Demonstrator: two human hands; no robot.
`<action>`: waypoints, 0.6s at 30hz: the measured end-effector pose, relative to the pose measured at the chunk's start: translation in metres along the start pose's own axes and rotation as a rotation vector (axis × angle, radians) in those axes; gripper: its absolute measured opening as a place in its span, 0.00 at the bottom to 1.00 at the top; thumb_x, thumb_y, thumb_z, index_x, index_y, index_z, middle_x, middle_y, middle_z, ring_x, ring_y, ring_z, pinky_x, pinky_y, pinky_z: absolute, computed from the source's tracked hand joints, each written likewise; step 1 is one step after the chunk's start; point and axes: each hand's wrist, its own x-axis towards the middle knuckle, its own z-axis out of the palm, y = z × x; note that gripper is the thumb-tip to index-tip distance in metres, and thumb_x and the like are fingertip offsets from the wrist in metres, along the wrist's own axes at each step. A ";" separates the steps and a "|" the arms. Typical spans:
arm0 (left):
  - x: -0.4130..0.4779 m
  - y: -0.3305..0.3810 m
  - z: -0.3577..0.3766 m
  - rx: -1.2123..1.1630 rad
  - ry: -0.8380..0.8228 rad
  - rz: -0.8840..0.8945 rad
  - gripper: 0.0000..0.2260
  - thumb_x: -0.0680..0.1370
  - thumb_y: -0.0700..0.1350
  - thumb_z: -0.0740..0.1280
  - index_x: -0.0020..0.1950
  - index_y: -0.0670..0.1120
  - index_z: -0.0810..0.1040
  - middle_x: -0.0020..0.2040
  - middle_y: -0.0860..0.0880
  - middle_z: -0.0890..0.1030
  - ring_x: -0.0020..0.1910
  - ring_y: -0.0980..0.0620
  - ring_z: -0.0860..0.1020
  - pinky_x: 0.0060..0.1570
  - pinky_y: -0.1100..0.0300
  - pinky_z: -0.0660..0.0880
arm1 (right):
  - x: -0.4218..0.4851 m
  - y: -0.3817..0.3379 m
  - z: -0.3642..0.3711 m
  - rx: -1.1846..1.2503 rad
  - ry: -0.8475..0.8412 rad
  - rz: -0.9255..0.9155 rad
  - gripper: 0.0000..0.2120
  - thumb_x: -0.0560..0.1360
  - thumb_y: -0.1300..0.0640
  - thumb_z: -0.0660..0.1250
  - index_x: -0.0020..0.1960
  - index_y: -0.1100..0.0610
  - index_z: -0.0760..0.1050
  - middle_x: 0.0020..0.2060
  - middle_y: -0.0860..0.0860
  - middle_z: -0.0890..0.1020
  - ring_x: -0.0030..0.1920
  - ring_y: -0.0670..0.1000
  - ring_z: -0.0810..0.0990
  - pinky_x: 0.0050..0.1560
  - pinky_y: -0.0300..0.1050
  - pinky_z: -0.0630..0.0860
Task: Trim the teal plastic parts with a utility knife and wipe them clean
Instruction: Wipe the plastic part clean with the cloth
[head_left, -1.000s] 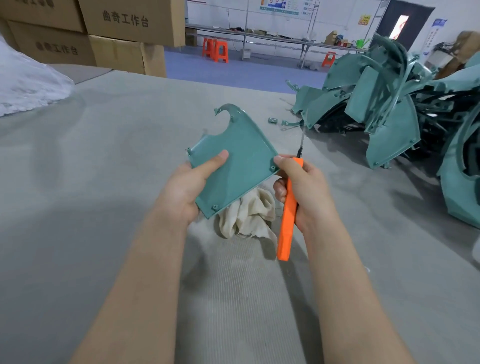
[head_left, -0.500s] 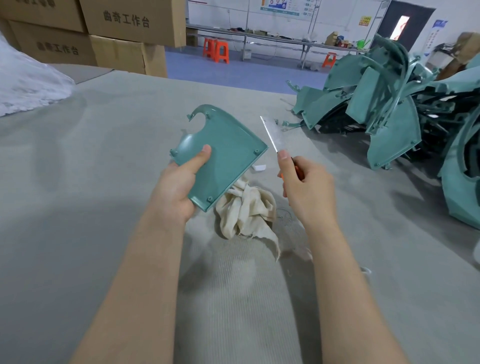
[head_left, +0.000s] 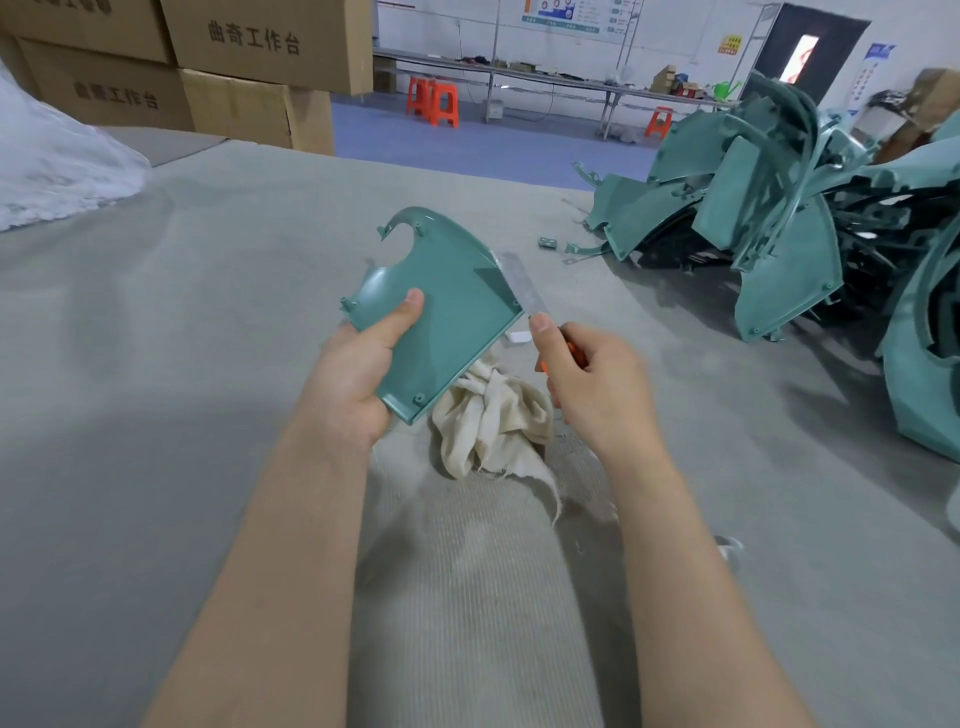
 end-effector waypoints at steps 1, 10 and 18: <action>0.000 0.000 0.000 -0.002 0.003 -0.001 0.15 0.76 0.44 0.70 0.62 0.44 0.78 0.53 0.45 0.84 0.48 0.47 0.84 0.39 0.55 0.81 | -0.001 -0.001 0.001 0.011 -0.031 -0.012 0.29 0.79 0.39 0.58 0.38 0.65 0.73 0.31 0.62 0.78 0.32 0.61 0.75 0.33 0.52 0.73; 0.000 0.001 -0.001 -0.032 -0.010 -0.044 0.16 0.75 0.44 0.71 0.62 0.43 0.78 0.52 0.44 0.84 0.44 0.49 0.84 0.34 0.57 0.81 | 0.001 0.000 -0.002 0.120 0.130 0.034 0.30 0.78 0.38 0.57 0.39 0.66 0.73 0.31 0.64 0.75 0.32 0.62 0.72 0.36 0.56 0.74; -0.002 0.002 0.000 -0.011 -0.019 -0.074 0.16 0.75 0.45 0.71 0.62 0.43 0.78 0.53 0.45 0.84 0.44 0.49 0.84 0.33 0.59 0.80 | 0.001 0.001 -0.001 0.059 0.124 0.016 0.30 0.79 0.38 0.57 0.40 0.66 0.73 0.33 0.64 0.76 0.35 0.62 0.73 0.36 0.54 0.73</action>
